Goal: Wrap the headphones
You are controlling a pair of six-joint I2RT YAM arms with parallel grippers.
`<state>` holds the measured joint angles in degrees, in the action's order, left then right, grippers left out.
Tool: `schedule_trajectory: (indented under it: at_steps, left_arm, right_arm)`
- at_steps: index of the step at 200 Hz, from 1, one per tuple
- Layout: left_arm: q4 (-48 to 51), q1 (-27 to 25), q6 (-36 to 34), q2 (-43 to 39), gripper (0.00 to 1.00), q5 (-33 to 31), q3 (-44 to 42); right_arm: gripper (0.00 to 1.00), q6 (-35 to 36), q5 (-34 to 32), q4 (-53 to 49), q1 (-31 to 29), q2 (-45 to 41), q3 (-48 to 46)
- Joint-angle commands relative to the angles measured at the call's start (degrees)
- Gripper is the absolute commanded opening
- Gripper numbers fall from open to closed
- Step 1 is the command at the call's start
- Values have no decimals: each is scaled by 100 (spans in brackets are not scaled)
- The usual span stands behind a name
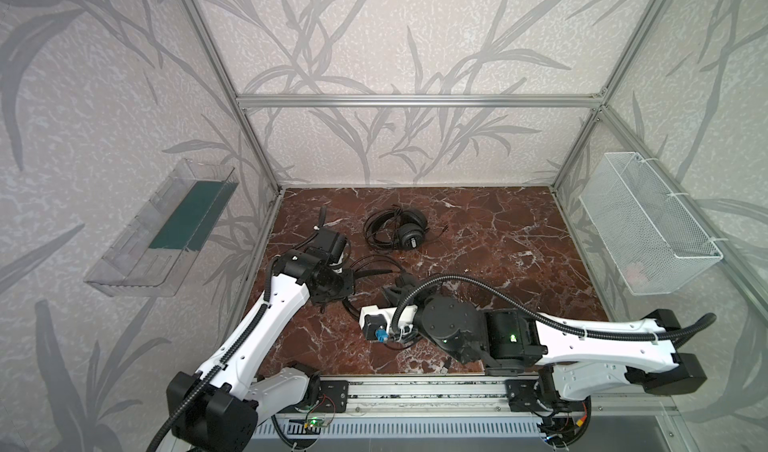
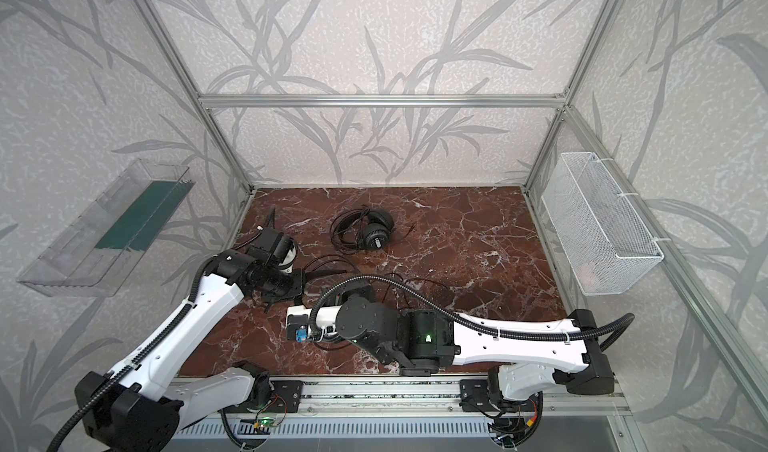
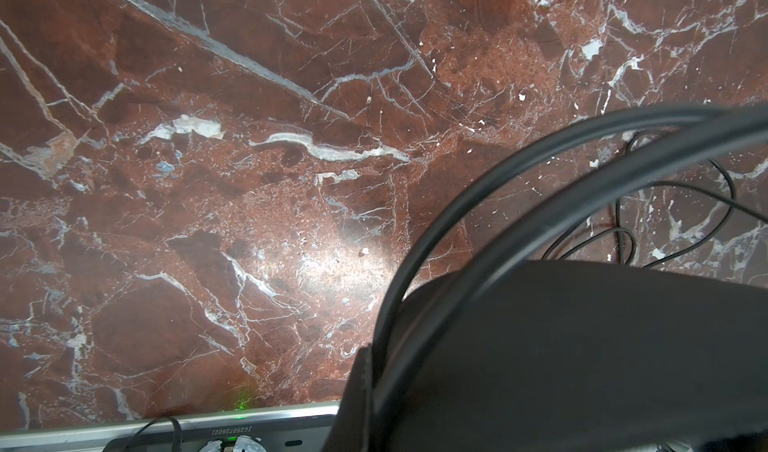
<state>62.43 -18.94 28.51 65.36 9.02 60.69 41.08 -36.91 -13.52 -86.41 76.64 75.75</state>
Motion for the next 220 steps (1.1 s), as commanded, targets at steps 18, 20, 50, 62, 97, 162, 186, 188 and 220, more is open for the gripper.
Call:
schedule_trajectory:
  at_steps: [18, 20, 50, 62, 97, 162, 186, 188, 220]
  left_arm:
    - [-5, 39, 32, -4, 0, 37, 197]
    - [-6, 39, 36, -6, 0, 32, 198]
    - [6, 44, 32, -19, 0, -2, 252]
    - [4, 39, 23, -47, 0, 12, 251]
    - [-32, 39, 9, -154, 0, 84, 191]
    - [23, 169, 92, -261, 0, -172, 310]
    - [4, 198, 117, -235, 0, -117, 330]
    - [5, 204, 115, -235, 0, -123, 330]
    - [8, 415, 154, -215, 0, -95, 356]
  right_arm:
    - [0, 185, -847, 228, -456, -87, 212]
    - [0, 235, -916, 216, -487, -52, 234]
    - [0, 567, -1423, 344, -808, 158, 368]
    - [0, 353, -1365, 202, -833, 198, 434]
    - [0, 382, -1460, 175, -842, 510, 572]
    - [0, -230, -1604, -415, -1049, -159, 367]
    - [0, -324, -1715, -758, -1062, 169, 509]
    - [0, -310, -1734, -751, -1062, 194, 517]
    - [0, -309, -1960, -660, -1062, 303, 535]
